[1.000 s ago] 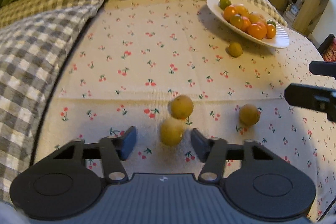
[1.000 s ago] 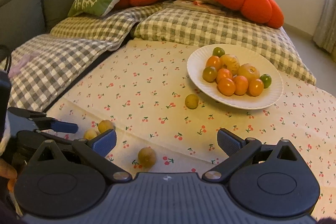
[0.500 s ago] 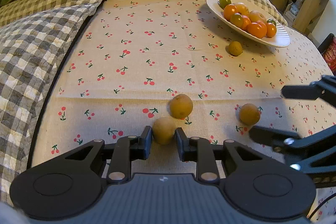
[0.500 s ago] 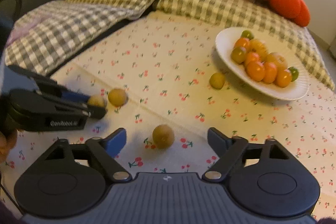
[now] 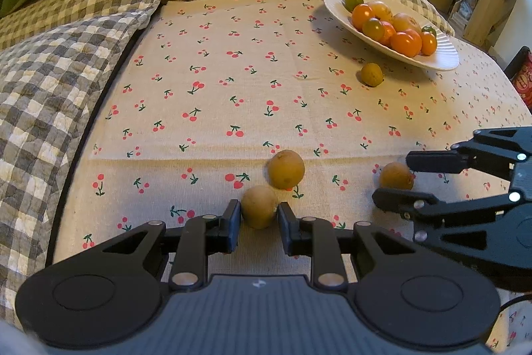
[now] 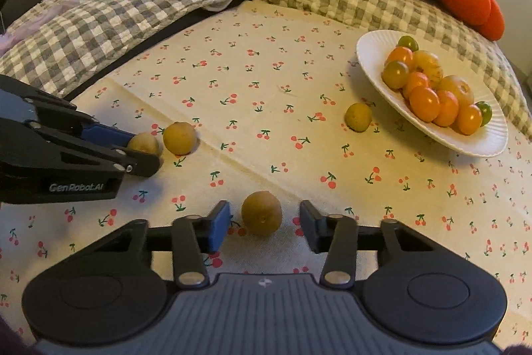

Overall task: Organize fruits
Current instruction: 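Grasp a brown fruit with left tool while right tool grasps another brown fruit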

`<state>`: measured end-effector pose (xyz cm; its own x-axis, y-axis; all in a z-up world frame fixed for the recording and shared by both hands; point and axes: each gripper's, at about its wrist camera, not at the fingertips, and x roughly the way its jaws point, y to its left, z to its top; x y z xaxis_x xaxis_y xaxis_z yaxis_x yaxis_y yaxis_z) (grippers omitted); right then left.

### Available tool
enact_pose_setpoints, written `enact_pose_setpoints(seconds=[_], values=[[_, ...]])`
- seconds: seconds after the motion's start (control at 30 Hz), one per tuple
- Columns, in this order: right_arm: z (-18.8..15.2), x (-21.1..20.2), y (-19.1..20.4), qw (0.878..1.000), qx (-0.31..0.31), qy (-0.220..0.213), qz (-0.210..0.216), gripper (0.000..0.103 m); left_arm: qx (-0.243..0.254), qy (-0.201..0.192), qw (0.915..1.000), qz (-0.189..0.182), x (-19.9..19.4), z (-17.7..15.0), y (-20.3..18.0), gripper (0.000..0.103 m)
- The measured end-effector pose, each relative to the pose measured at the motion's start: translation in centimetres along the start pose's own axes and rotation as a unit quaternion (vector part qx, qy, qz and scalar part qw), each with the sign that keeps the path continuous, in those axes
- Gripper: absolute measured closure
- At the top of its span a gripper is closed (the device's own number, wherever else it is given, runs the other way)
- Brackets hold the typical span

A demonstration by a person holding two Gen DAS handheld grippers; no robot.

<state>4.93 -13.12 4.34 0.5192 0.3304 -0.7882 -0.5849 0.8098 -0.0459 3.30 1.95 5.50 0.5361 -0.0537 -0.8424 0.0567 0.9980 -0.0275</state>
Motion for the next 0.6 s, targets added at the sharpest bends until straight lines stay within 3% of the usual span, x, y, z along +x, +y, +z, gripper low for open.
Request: enact_pose_setpoints(seconds=[0.07,0.6], values=[[0.08,0.06,0.12,1.0,0.001,0.0,-0.001,0.08,0.002,0.0,1.0,0.001,0.0,-0.02,-0.01,0.088],[0.27,-0.07,0.32,1.0,0.002,-0.002,0.004,0.08,0.005,0.001,1.0,0.001,0.03,0.01,0.01,0.088]])
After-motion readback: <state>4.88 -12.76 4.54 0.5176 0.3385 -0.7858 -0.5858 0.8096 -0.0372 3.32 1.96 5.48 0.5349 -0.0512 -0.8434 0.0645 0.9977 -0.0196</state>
